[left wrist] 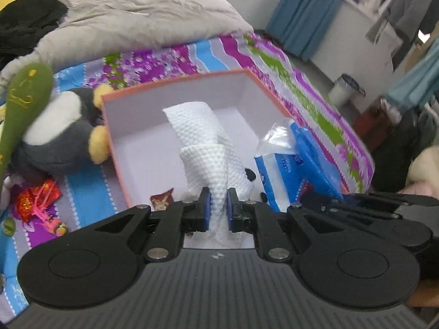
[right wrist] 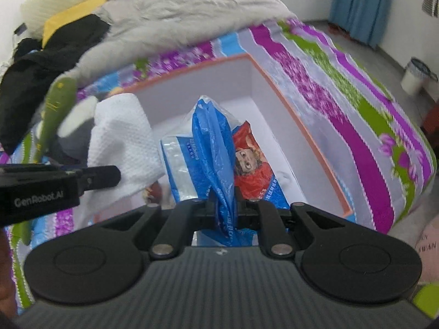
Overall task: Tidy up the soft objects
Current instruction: 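Lift the blue packet with right while left carries the tissue over the box, then open both tools over the box to drop the packet and tissue, then withdraw both open tools from the box back toward the pile, then move the right tool to the pink feather toy while left nears the red candy wrapper, then close the left tool on the red candy wrapper, then close the right tool on the pink feather toy while left holds the wrapper, then carry the pink toy with right while left carries the wrapper over the box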
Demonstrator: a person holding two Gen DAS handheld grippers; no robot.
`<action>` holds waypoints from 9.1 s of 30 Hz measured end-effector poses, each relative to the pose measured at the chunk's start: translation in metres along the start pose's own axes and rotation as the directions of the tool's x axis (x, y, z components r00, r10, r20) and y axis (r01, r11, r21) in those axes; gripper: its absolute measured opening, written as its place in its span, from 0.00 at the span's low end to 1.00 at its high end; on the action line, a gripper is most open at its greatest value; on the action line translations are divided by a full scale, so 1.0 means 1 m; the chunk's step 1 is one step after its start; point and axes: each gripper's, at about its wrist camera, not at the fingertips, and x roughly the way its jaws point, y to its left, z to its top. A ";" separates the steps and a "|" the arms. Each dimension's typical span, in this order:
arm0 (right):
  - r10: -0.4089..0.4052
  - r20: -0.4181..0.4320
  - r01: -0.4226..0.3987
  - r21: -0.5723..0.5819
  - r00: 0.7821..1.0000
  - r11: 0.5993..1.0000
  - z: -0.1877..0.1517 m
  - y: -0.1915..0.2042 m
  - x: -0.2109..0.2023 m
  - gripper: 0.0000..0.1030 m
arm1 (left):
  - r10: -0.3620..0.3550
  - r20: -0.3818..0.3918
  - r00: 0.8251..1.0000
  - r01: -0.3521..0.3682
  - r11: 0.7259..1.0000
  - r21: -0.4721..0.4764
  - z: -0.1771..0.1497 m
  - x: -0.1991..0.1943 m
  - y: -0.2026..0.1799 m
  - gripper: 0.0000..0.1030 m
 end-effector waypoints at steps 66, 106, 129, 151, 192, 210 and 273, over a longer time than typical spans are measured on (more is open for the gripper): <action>0.358 0.277 -0.270 -0.310 0.892 0.912 -0.179 0.155 -0.129 0.36 | 0.271 0.348 0.898 -0.223 0.959 -0.173 -0.245 -0.239 0.122 0.55; 0.318 -0.054 -0.307 -0.452 0.946 0.837 -0.087 0.253 0.100 0.36 | 0.263 0.084 0.961 -0.233 0.935 -0.268 -0.157 -0.027 0.288 0.63; 0.336 -0.021 -0.304 -0.480 0.942 0.823 -0.082 0.269 0.150 0.34 | 0.321 -0.007 0.947 -0.298 0.874 -0.384 -0.090 0.051 0.307 0.63; 0.229 0.007 -0.200 -0.456 0.973 0.867 -0.105 0.229 0.113 0.33 | 0.478 -0.032 0.878 -0.452 0.804 -0.386 -0.073 0.090 0.289 0.37; 0.318 -0.133 -0.343 -0.288 0.939 0.894 -0.185 0.206 0.048 0.50 | 0.323 -0.062 0.944 -0.321 0.867 -0.381 -0.271 -0.071 0.238 0.38; 0.295 -0.164 -0.336 -0.379 0.941 0.862 -0.170 0.227 0.078 0.44 | 0.335 -0.027 0.942 -0.319 0.866 -0.385 -0.270 -0.091 0.238 0.38; 0.162 0.404 -0.101 -0.168 0.900 0.981 -0.021 0.082 -0.091 0.34 | 0.103 0.316 0.943 -0.079 0.993 -0.087 -0.042 -0.148 0.070 0.38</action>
